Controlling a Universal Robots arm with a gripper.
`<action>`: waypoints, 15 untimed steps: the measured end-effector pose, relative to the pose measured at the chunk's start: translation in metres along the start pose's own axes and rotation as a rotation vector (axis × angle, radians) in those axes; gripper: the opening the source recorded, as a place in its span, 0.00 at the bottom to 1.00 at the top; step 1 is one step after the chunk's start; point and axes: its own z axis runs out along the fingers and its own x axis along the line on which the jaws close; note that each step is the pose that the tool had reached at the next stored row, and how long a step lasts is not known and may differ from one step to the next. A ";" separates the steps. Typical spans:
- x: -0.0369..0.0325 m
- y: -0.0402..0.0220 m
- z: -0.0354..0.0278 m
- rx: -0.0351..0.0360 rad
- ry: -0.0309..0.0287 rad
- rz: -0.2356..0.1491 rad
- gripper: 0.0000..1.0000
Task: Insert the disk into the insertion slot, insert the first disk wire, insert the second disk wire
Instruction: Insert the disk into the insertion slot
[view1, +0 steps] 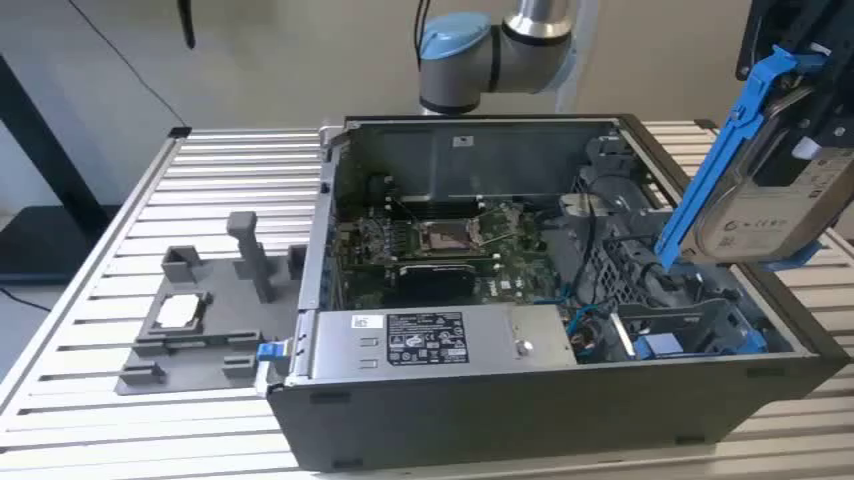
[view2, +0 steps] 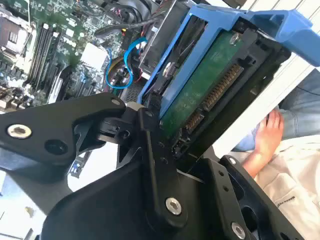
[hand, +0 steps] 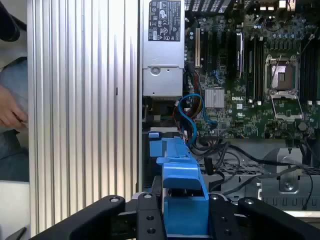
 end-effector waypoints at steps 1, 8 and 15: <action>0.0000 0.0000 0.0000 0.0000 0.0001 0.000 0.33; 0.0001 0.0000 0.0002 0.0000 -0.0001 0.000 0.33; 0.0010 -0.0002 0.0053 0.0000 -0.0001 0.000 0.33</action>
